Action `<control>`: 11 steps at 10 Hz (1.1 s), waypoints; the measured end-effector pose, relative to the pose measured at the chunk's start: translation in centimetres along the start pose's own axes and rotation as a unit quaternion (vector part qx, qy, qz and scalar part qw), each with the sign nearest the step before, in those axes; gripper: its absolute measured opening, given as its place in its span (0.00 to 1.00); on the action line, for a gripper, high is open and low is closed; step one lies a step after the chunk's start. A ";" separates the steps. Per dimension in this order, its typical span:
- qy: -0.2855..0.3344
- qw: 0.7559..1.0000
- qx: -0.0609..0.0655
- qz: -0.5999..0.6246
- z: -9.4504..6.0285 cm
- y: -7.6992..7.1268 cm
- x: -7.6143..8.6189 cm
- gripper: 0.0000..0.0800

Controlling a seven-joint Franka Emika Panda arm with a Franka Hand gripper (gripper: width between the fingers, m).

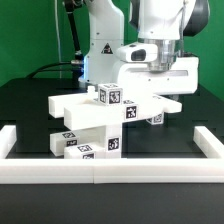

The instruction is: Assemble chair

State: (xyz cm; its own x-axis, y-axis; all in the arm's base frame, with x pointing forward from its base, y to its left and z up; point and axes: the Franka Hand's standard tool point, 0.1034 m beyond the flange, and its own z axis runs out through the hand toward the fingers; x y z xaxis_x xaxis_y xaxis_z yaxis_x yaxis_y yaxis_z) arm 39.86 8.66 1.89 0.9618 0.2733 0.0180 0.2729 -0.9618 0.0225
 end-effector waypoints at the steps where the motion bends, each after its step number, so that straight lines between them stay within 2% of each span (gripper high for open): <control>1: 0.000 1.000 0.000 0.000 0.0 0.0 0.0 0.81; 5: -0.008 1.000 -0.001 -0.002 0.7 -0.1 -0.5 0.81; 7: -0.013 1.000 -0.002 -0.001 1.1 -0.7 -0.9 0.81; 11: -0.016 1.000 -0.002 -0.001 1.3 -0.7 -1.0 0.81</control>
Offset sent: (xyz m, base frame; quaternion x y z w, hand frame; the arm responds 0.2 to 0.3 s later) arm -0.0001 0.0050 -0.0064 -0.0029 0.0032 -0.0008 1.0000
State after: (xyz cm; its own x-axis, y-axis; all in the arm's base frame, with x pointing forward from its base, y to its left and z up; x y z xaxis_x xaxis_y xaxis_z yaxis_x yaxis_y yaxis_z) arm 38.69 9.04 0.59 0.9614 0.2748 -0.0137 0.2751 -0.9610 0.0274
